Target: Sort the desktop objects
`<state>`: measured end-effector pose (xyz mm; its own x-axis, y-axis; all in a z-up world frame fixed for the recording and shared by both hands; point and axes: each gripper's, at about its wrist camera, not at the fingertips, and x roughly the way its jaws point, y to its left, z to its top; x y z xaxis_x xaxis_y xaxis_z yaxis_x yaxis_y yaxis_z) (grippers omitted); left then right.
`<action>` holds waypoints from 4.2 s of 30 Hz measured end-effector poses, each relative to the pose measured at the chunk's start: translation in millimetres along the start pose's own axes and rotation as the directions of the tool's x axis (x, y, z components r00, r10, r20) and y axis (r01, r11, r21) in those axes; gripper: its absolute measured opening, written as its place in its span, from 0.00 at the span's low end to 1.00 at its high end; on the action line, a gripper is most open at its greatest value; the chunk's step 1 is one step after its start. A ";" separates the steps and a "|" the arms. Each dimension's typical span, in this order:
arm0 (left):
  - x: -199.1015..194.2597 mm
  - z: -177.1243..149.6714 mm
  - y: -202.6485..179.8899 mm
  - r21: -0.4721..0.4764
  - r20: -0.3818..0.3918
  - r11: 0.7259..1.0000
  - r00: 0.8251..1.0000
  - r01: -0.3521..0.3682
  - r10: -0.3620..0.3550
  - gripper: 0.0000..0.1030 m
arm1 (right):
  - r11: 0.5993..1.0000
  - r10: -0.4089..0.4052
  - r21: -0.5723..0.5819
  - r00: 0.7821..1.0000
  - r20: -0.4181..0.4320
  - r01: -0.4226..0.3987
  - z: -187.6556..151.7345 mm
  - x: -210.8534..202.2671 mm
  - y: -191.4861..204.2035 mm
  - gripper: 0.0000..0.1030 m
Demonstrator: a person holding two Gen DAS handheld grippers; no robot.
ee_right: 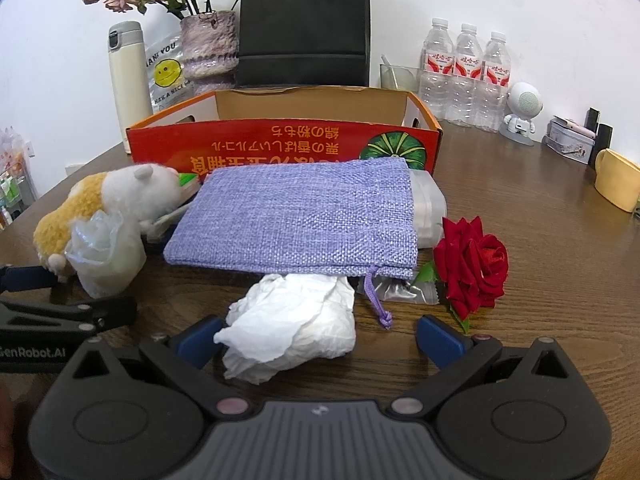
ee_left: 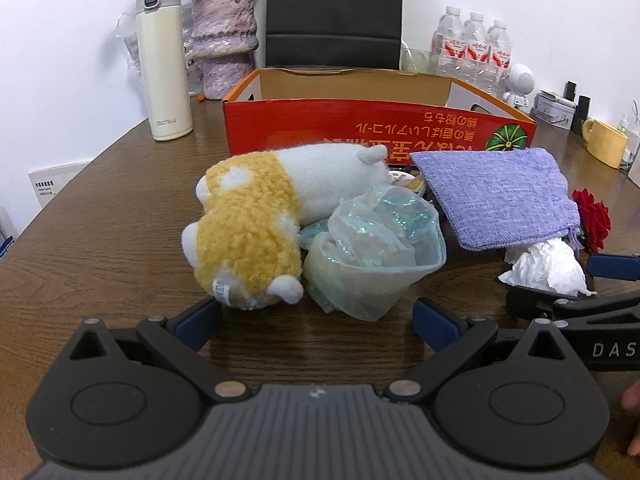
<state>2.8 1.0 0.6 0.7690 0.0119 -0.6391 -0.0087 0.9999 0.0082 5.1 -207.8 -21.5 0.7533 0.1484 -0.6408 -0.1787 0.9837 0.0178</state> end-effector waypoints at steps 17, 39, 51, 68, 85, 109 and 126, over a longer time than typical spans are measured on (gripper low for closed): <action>-32.4 27.7 33.9 -0.013 0.202 0.999 0.979 0.039 -0.035 0.99 | 0.988 0.144 -0.070 0.980 0.140 -0.135 12.5 -45.6 3.6 0.66; 2.8 37.9 58.7 -0.074 0.025 0.992 0.995 0.098 -0.096 0.52 | 0.931 0.360 -0.111 0.925 0.120 -0.348 20.2 -56.6 11.5 0.04; -80.5 0.1 64.0 -0.063 0.068 0.995 0.995 0.078 -0.074 0.45 | 0.914 0.367 -0.214 0.927 0.074 -0.345 7.0 -63.6 27.3 0.52; -94.7 -19.1 51.6 -0.048 0.102 0.997 0.994 0.055 -0.049 0.43 | 0.940 0.296 -0.218 0.945 0.143 -0.262 -1.5 -97.0 28.4 0.07; 25.7 181.7 32.6 -0.034 0.216 0.991 0.969 0.126 -0.116 0.43 | 0.989 0.132 -0.103 0.950 0.283 -0.107 151.9 -14.6 -44.2 0.07; 200.6 245.7 4.5 0.165 -0.082 0.984 0.993 -0.073 0.087 0.63 | 0.993 -0.051 -0.114 0.986 -0.158 0.033 248.1 236.2 -45.8 0.43; 87.1 271.8 29.9 0.001 -0.143 0.997 0.987 -0.080 0.079 1.00 | 0.995 0.065 0.087 0.989 -0.136 -0.054 269.2 98.7 -73.1 0.88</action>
<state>243.2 31.8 154.3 0.6666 0.0907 -0.7399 -0.0691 0.9958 0.0598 262.9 -237.8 120.6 0.6467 0.1972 -0.7368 -0.1631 0.9794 0.1191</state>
